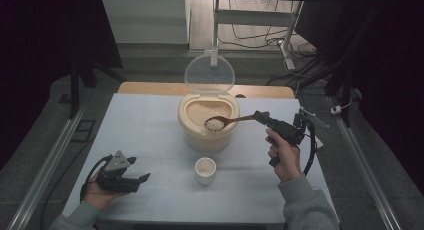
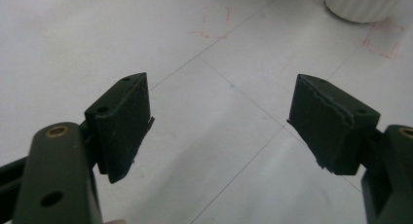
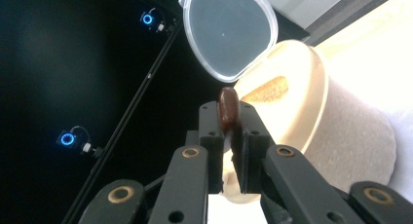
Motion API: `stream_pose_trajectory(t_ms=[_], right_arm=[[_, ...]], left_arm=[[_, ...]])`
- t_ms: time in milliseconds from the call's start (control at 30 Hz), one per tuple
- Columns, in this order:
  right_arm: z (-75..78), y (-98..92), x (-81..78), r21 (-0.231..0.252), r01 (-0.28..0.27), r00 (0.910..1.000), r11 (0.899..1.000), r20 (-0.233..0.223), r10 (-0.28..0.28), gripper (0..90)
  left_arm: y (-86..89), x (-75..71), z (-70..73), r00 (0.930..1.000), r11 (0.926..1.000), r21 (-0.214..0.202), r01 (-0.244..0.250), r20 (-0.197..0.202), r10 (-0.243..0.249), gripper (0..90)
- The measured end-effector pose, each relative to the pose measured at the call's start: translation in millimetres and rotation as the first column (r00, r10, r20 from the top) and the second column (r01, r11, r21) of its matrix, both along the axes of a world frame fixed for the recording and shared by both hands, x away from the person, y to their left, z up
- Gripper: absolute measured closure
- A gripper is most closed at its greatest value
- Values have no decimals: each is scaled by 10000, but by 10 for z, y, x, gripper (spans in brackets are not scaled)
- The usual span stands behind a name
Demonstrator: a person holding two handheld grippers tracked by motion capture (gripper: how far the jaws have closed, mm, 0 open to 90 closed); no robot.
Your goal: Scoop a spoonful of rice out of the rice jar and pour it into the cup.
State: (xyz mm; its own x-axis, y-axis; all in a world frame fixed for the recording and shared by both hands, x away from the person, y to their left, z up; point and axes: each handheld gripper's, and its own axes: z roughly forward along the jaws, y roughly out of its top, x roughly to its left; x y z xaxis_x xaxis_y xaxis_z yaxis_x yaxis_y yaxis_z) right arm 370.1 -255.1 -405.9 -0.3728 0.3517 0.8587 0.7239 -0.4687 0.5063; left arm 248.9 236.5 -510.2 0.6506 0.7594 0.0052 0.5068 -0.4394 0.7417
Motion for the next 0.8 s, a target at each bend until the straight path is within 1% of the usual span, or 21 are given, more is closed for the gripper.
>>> stream_pose_trajectory(t_ms=[100, 433, 533, 667, 733, 767, 800], right_arm=[[-11, 2, -60, 17, -232, 9997, 9997, -18, 232, 839], [-56, 31, -188, -95, -735, 9972, 9973, -128, 733, 839], [-88, 37, -240, -310, -965, 9952, 9949, -217, 958, 839], [-122, 46, -274, -470, -1098, 9936, 9928, -320, 1084, 839], [-156, 55, -292, -591, -1176, 9924, 9913, -422, 1152, 839], [-194, 61, -304, -708, -1289, 9906, 9891, -555, 1251, 839], [-194, 61, -304, -708, -1289, 9906, 9891, -555, 1251, 839]], left_arm=[[-2, 2, -2, 10000, 10000, 1, 13, -10, -13, 229], [0, 3, -2, 10000, 10000, 11, 21, -12, -21, 229], [0, 4, -2, 10000, 10000, 17, 26, -15, -26, 229], [-2, 7, -6, 10000, 10000, 31, 31, -33, -31, 229], [-4, 8, -7, 10000, 10000, 44, 36, -37, -36, 229], [-5, 7, -6, 10000, 10000, 41, 40, -34, -40, 229], [-5, 7, -6, 10000, 10000, 41, 41, -32, -41, 229]])
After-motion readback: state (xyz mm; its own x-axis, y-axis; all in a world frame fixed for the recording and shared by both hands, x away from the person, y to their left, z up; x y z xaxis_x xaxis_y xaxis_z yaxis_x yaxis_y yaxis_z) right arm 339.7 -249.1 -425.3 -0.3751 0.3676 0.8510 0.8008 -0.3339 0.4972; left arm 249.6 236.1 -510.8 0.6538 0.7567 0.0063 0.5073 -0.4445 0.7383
